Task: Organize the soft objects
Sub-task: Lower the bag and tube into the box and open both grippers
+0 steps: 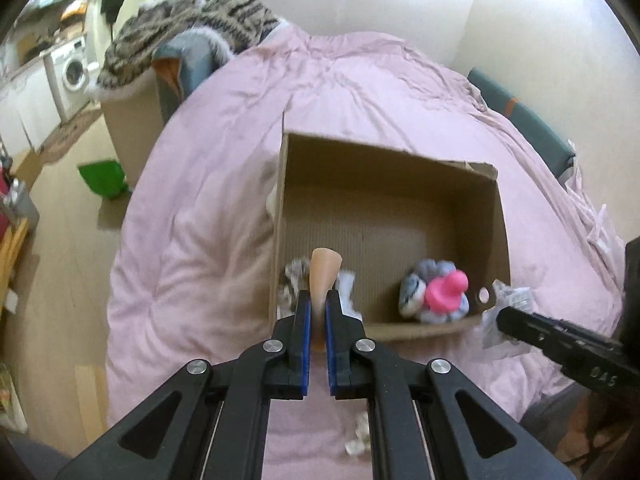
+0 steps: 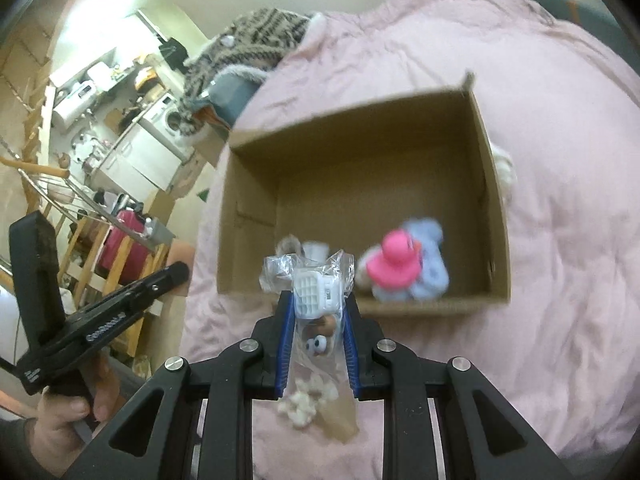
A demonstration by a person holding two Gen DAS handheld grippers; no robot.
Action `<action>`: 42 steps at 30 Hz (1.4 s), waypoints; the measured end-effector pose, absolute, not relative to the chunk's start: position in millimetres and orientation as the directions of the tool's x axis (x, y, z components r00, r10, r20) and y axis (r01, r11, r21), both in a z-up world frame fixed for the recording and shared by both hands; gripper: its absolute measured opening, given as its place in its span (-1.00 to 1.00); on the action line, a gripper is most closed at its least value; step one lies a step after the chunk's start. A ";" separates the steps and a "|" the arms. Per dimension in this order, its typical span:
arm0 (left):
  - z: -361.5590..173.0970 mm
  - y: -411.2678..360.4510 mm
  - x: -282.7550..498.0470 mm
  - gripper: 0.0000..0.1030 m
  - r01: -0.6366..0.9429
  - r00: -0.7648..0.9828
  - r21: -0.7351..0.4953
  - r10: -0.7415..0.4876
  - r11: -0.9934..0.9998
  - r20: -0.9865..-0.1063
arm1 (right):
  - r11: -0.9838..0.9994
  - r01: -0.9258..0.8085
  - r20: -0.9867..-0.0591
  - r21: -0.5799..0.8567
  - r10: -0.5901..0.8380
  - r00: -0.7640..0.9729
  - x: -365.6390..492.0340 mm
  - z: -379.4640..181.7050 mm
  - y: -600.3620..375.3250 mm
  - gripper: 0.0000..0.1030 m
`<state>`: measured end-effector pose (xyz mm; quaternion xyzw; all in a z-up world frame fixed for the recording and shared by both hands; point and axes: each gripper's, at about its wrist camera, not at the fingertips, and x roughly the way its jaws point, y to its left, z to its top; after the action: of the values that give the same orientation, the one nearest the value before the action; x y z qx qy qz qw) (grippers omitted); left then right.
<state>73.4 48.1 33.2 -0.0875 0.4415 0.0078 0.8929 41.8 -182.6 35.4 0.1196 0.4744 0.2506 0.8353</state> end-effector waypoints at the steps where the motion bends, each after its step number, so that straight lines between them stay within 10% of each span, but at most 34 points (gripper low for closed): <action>1: 34.5 47.6 79.3 -0.87 -0.086 0.612 -0.147 -0.064 0.985 -0.789 | 0.845 -0.309 -0.729 0.436 0.533 0.429 46.1 37.6 -182.1 -0.53; 42: -50.4 25.8 155.0 -0.87 -0.026 0.531 -0.063 -0.040 0.998 -0.847 | 0.821 -0.287 -0.782 0.493 0.563 0.266 124.6 -36.9 -151.2 -0.53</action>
<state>155.0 25.8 -50.4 -0.0338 0.4843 -0.0039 0.8742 124.6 -151.2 -36.9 0.1274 0.5417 0.2707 0.7855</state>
